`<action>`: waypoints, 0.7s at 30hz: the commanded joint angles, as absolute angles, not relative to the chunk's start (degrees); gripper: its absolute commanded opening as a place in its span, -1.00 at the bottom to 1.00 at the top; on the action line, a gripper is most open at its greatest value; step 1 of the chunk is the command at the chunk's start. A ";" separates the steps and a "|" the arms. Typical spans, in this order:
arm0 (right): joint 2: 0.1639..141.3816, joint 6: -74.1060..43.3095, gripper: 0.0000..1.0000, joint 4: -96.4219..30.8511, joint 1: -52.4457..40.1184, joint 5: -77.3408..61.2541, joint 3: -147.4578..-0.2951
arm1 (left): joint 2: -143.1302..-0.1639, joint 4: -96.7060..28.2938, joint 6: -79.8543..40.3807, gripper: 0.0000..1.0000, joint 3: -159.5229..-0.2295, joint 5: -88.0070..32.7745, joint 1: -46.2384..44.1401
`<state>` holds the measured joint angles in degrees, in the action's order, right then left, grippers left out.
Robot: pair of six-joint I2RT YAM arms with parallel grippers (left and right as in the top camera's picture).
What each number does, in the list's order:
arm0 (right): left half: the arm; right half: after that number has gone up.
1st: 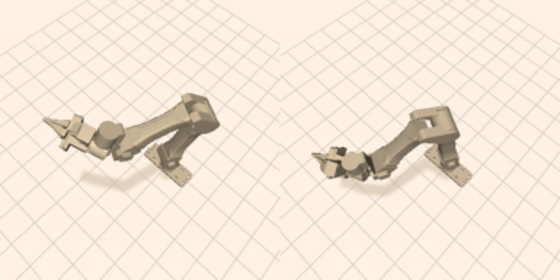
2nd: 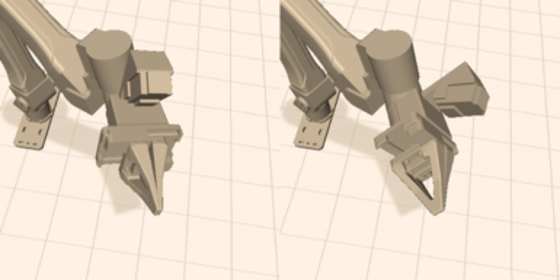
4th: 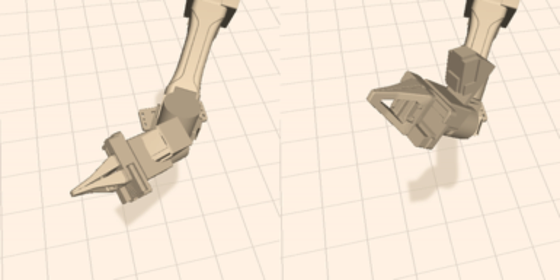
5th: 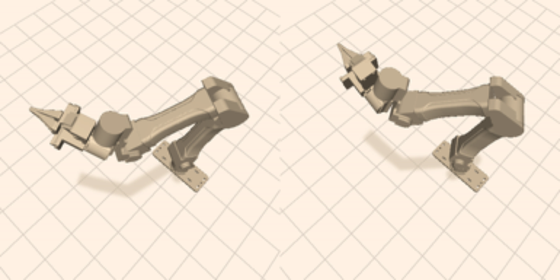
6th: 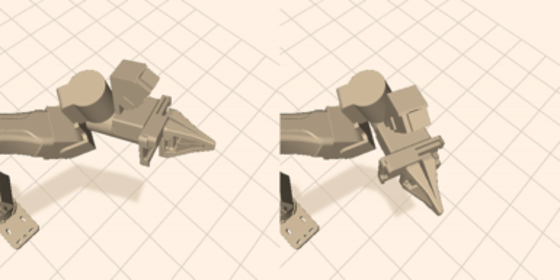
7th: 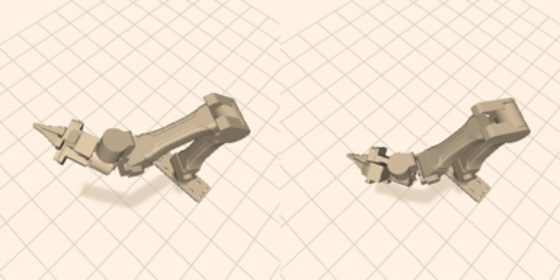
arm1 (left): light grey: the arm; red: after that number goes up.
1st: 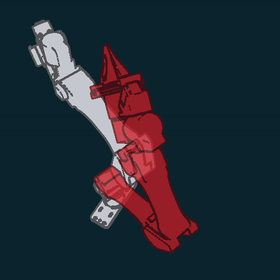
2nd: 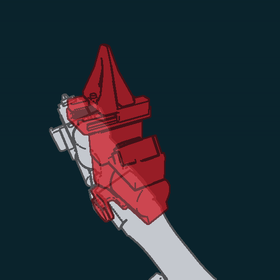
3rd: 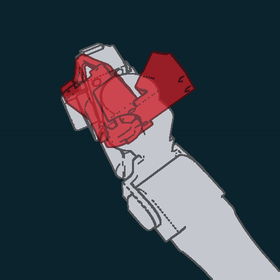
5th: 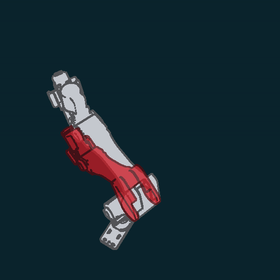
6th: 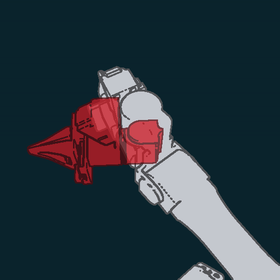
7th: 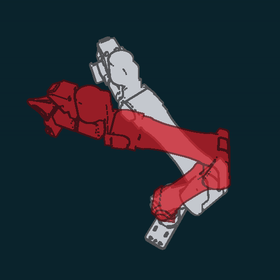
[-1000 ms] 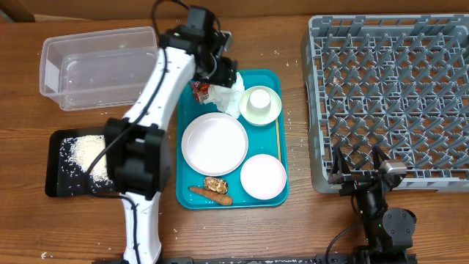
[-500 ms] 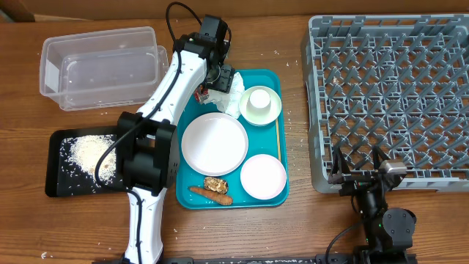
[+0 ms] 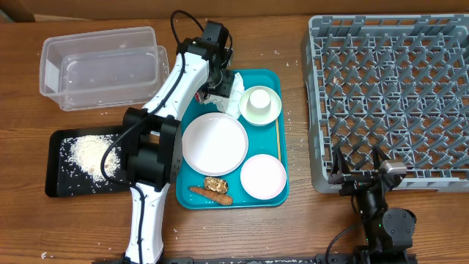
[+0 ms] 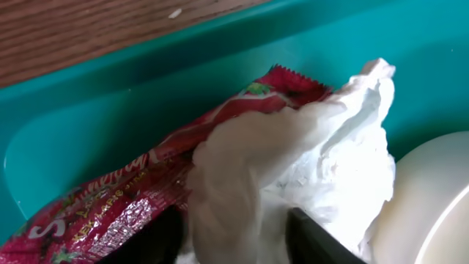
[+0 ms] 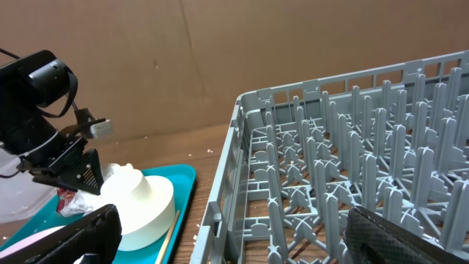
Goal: Sort waste into correct bins and load items into the dishwasher
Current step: 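Move the left gripper to the crumpled white tissue and grasp it, then lift the tissue with the left gripper and drop it into the clear bin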
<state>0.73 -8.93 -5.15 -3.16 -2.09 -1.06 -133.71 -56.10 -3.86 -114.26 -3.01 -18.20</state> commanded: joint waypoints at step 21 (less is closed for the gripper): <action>0.16 -8.51 1.00 -4.73 -3.53 -1.58 -0.47 | -134.08 -82.30 -5.37 -0.92 -145.23 -3.66 -18.26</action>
